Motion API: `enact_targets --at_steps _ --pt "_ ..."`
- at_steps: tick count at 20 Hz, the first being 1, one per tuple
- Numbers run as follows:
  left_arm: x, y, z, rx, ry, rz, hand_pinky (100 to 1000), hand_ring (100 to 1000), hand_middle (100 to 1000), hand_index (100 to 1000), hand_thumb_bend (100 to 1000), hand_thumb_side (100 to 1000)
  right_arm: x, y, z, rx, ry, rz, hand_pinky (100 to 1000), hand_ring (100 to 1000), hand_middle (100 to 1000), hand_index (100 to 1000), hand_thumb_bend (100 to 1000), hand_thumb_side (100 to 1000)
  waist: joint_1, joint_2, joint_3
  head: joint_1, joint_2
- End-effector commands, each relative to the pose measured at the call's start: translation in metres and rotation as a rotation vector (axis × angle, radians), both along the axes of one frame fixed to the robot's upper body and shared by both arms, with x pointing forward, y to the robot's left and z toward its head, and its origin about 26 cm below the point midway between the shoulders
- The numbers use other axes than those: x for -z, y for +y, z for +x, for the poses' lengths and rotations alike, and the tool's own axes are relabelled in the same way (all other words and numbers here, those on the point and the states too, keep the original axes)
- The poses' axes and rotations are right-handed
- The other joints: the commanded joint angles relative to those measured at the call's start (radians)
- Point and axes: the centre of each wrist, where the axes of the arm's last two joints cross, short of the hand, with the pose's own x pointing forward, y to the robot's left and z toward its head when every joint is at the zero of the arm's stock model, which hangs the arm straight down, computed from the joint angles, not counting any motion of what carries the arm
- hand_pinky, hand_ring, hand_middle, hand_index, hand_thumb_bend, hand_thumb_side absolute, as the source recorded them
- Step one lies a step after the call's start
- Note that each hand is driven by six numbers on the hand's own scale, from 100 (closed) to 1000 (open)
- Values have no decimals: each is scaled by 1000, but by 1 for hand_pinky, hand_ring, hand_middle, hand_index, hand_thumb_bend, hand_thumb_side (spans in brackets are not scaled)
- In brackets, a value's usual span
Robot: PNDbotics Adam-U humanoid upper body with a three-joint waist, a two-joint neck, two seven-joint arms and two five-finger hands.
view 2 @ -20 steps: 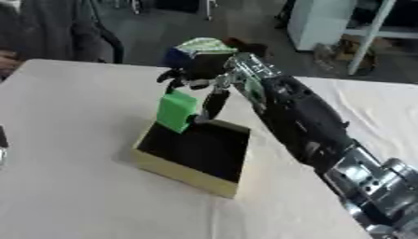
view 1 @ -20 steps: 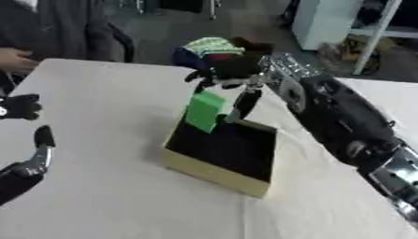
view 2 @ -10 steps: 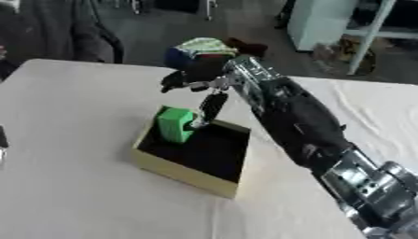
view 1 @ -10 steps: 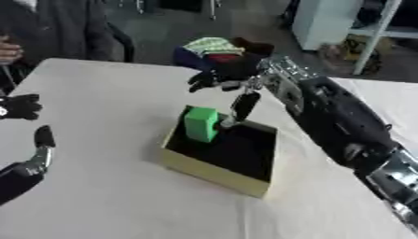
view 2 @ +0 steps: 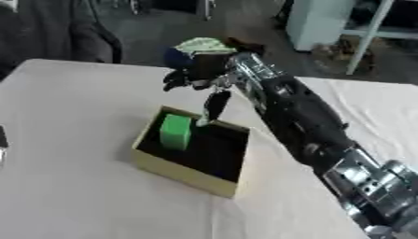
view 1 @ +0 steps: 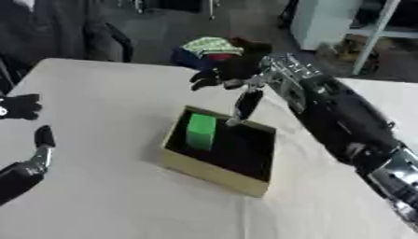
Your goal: Pick up objects on the table and place them in the box.
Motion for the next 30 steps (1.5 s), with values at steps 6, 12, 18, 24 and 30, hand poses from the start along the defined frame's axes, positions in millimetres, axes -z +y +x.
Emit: enact_targets --at_steps 6,12,18,24,30 --pt "-16 4 1 7 -70 26 715 637 644 838 100 384 -54 -67 -6 -20 -111 -70 927 1000 1000 1000 465 400 19 -18 -1 16 7" --pt "-51 -3 12 140 -242 49 658 564 566 802 100 324 -51 -108 -13 55 -148 -24 928 1000 1000 1000 454 345 36 -43 -15 44 64" --pt "-90 -21 20 334 -411 95 600 487 471 745 100 547 -41 -124 -15 92 -148 -14 928 1000 1000 1000 448 311 61 -70 -39 94 76" --pt "-139 -24 21 447 -556 142 562 448 424 676 100 545 -36 -130 -16 109 -148 -8 927 1000 1000 1000 448 298 69 -68 -35 99 76" --pt "-187 -23 17 409 -664 5 525 399 389 639 100 605 -37 -141 -19 137 -157 -1 927 1000 1000 1000 448 297 64 -56 -7 20 76"
